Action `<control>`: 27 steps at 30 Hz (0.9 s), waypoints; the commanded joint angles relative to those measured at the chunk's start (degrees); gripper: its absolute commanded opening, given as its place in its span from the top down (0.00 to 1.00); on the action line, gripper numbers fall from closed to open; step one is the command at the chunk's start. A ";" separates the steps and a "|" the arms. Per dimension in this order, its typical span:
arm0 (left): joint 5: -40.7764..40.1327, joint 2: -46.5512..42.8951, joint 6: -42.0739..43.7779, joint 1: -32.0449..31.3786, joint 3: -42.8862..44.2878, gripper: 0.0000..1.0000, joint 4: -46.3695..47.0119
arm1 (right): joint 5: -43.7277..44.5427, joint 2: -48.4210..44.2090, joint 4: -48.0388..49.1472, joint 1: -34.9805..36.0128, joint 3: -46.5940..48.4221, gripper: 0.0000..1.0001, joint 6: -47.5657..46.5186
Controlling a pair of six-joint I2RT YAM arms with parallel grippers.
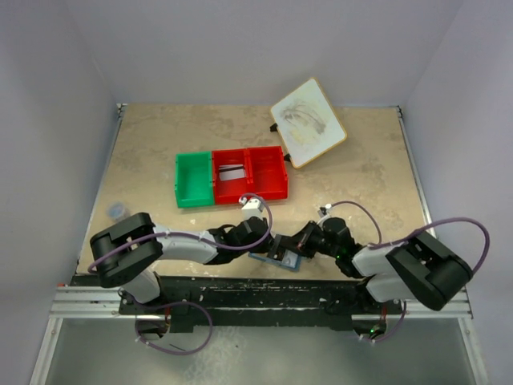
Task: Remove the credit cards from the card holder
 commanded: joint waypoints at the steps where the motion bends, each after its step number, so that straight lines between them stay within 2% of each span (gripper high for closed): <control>1: -3.15 0.12 0.59 -0.13 -2.15 0.84 -7.83 | 2.74 -7.52 -8.86 -0.17 1.08 1.00 -1.79; 11: -6.43 -3.35 1.74 -0.13 -2.22 0.83 -8.44 | 6.96 -30.29 -34.52 -0.21 2.70 1.00 -5.64; 16: -8.07 -9.28 3.94 -0.13 -2.11 0.73 -7.73 | 13.91 -39.31 -44.10 -0.21 8.88 1.00 -11.58; 19: -13.69 -13.30 5.84 -0.13 -0.04 0.64 -11.85 | 18.61 -40.81 -45.85 -0.18 13.58 1.00 -17.45; 23: -20.42 -18.54 7.92 0.87 2.59 0.56 -17.99 | 23.58 -38.72 -41.97 -0.16 20.09 1.00 -29.84; 27: -22.66 -25.09 6.80 6.14 1.79 0.55 -24.28 | 20.12 -30.48 -37.47 -0.07 27.13 1.00 -39.88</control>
